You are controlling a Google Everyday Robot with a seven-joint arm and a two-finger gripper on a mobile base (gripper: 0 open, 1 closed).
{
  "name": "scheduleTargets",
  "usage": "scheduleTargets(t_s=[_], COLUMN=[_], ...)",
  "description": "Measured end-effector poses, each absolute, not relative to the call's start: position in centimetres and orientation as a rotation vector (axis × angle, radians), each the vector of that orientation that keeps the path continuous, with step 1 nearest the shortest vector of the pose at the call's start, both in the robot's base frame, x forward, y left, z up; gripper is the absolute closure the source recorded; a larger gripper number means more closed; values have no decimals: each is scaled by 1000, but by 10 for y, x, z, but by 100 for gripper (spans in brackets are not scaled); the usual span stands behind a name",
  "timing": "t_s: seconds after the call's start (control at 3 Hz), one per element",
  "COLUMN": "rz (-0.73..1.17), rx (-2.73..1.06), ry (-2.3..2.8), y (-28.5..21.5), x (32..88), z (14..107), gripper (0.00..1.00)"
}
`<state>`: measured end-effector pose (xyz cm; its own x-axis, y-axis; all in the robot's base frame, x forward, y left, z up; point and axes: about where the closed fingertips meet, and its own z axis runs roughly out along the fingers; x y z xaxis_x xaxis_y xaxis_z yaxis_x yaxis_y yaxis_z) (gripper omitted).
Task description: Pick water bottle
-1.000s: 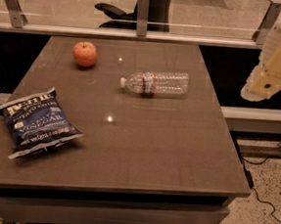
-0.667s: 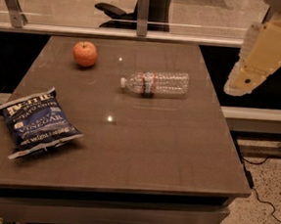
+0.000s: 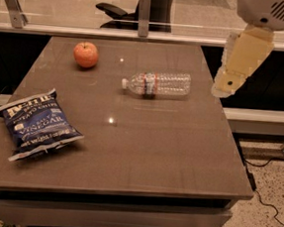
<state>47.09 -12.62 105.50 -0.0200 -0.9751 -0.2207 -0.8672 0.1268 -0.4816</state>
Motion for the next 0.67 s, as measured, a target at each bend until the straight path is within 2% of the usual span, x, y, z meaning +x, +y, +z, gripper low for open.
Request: scheduleTargets(t_s=[0.67], rz=[-255], rx=[-1794], ry=[1998], y=[-142], x=[506], z=[1016], gripper=[0])
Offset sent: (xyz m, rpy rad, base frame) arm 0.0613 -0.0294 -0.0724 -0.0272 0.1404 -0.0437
